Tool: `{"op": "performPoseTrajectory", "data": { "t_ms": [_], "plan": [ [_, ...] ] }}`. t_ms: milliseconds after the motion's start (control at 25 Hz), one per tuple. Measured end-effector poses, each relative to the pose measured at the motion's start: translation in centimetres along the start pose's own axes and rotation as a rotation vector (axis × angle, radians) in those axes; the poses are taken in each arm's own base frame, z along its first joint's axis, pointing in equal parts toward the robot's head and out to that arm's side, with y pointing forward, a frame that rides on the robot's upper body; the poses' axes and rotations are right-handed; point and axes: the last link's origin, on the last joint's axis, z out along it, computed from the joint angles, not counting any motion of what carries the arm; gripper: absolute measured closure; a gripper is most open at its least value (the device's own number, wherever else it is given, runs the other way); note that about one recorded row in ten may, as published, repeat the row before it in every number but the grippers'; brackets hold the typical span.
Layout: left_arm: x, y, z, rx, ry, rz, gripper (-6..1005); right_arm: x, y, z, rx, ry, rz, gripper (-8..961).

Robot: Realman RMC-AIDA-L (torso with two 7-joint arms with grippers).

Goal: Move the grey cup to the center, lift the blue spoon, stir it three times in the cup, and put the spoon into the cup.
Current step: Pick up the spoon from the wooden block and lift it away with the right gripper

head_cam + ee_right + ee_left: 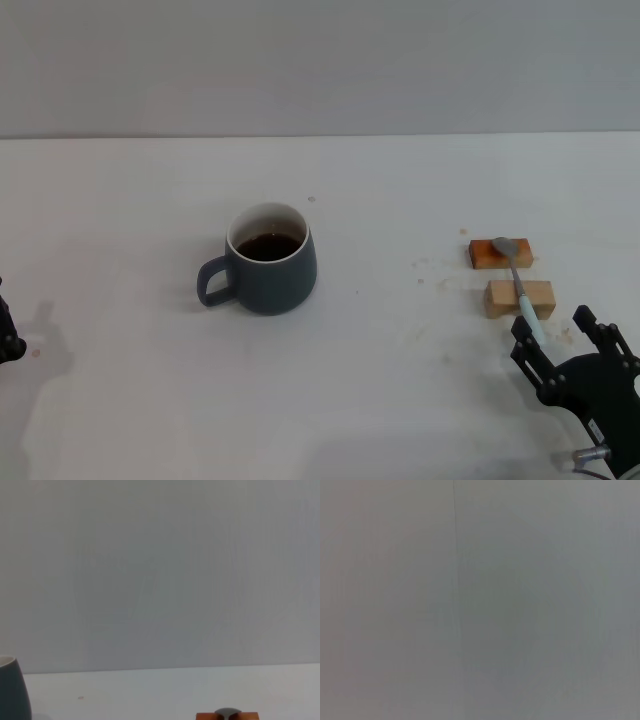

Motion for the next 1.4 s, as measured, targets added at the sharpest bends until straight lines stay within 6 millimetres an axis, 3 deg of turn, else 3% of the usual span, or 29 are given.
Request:
{"op": "performPoseTrajectory", "data": {
  "t_ms": [1400],
  "plan": [
    [0.02,-0.01,0.04,-0.002,0.001,0.001,1000,0.24,0.05,0.18,-0.003,0.020,0.014,207]
  ]
}}
